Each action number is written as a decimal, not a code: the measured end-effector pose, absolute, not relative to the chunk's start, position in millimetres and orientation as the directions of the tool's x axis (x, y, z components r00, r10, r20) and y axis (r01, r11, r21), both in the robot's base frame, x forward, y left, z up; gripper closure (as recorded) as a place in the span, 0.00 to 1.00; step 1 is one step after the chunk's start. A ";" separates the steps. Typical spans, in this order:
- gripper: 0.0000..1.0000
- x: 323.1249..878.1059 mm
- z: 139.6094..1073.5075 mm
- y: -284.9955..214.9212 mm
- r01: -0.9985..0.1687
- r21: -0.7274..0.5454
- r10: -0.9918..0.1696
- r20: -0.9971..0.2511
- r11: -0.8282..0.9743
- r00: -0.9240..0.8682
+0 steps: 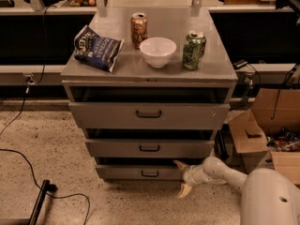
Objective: Open bottom drawer
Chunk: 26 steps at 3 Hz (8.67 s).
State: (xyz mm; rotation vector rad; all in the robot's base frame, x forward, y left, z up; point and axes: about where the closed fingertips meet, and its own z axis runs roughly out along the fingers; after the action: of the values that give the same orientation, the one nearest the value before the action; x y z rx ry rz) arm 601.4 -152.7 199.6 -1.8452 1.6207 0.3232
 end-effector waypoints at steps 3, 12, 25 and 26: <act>0.19 640.9 171.6 -181.4 -0.948 -0.317 -0.833 -0.528 0.016 0.162; 0.00 503.3 223.1 -180.3 -0.997 -0.014 -0.746 -0.662 -0.081 0.070; 0.65 574.0 227.6 -177.1 -0.987 -0.135 -0.805 -0.593 0.091 0.007; 0.96 584.4 164.7 -180.1 -0.984 -0.130 -0.867 -0.497 0.125 -0.044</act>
Offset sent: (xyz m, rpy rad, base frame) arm 0.0582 -0.0386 -0.0313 -0.0799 -0.0329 -0.0732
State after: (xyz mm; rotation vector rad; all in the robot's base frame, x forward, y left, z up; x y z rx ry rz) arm 584.4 -180.1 164.7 -1.7817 1.9525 0.3397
